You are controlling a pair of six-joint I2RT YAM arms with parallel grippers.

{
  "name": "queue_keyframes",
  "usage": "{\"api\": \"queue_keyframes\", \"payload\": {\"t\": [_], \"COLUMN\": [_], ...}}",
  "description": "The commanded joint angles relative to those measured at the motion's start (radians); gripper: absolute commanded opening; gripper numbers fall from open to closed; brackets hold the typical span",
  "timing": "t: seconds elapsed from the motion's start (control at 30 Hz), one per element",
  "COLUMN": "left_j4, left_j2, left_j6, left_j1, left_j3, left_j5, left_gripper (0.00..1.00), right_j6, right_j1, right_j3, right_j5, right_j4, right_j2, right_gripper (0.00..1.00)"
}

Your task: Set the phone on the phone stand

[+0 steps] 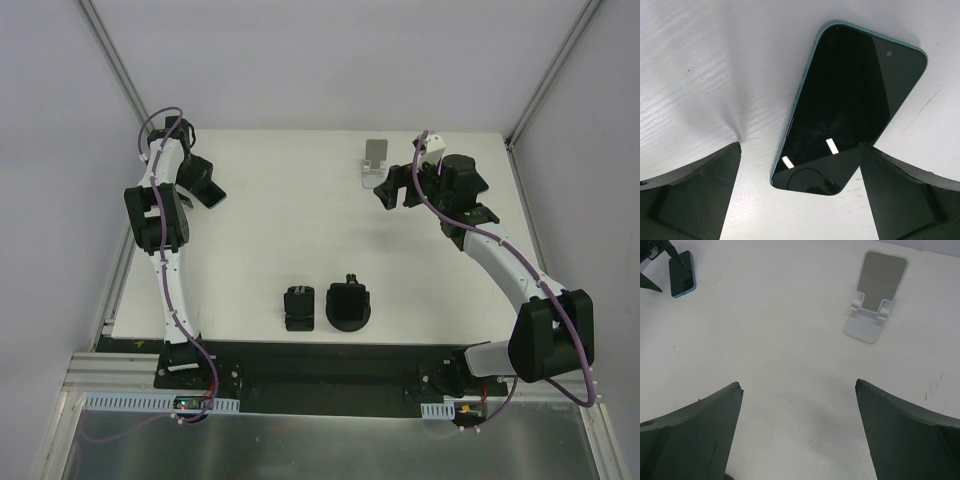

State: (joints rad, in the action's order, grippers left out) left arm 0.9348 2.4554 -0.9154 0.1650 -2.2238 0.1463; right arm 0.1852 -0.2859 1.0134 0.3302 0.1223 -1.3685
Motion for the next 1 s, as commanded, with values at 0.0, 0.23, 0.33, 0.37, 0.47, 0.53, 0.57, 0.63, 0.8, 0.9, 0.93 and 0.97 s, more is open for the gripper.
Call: {"api": "queue_keyframes", "payload": {"t": [0.0, 0.23, 0.33, 0.37, 0.47, 0.53, 0.57, 0.63, 0.8, 0.9, 0.93, 0.97], "left_j4": [0.052, 0.024, 0.012, 0.012, 0.006, -0.004, -0.013, -0.022, -0.042, -0.033, -0.013, 0.002], "left_j2": [0.022, 0.063, 0.074, 0.074, 0.068, 0.074, 0.074, 0.077, 0.071, 0.059, 0.056, 0.056], "left_j6": [-0.073, -0.033, -0.011, -0.008, 0.016, 0.065, 0.084, 0.118, 0.176, 0.169, 0.158, 0.148], "left_j1": [0.002, -0.004, -0.005, -0.005, -0.015, -0.024, -0.025, -0.030, -0.039, -0.047, -0.047, -0.045], "left_j3": [-0.043, -0.059, -0.066, -0.062, -0.054, -0.062, -0.063, -0.059, -0.033, -0.004, 0.013, 0.015], "left_j5": [-0.019, -0.077, -0.091, -0.091, -0.080, -0.100, -0.111, -0.140, -0.165, -0.122, -0.104, -0.070], "left_gripper": [0.99, 0.99, 0.99, 0.99, 0.99, 0.99, 0.99, 0.99, 0.99, 0.99, 0.99, 0.99], "right_j6": [0.014, 0.011, 0.011, 0.011, 0.011, 0.011, 0.010, 0.010, 0.008, 0.011, 0.010, 0.011], "right_j1": [-0.004, -0.004, -0.002, -0.004, -0.006, -0.004, -0.006, -0.004, -0.002, -0.004, -0.004, -0.004], "right_j3": [0.045, 0.047, 0.047, 0.047, 0.047, 0.048, 0.047, 0.048, 0.048, 0.047, 0.047, 0.047], "right_j5": [0.010, 0.016, 0.015, 0.013, 0.013, 0.015, 0.016, 0.018, 0.018, 0.015, 0.015, 0.013], "right_j4": [0.039, 0.042, 0.042, 0.043, 0.042, 0.043, 0.045, 0.046, 0.048, 0.048, 0.048, 0.048], "right_j2": [-0.001, -0.012, -0.014, -0.014, -0.015, -0.017, -0.018, -0.021, -0.021, -0.020, -0.020, -0.020], "right_gripper": [0.98, 0.98, 0.98, 0.98, 0.98, 0.98, 0.98, 0.98, 0.98, 0.98, 0.98, 0.98]}}
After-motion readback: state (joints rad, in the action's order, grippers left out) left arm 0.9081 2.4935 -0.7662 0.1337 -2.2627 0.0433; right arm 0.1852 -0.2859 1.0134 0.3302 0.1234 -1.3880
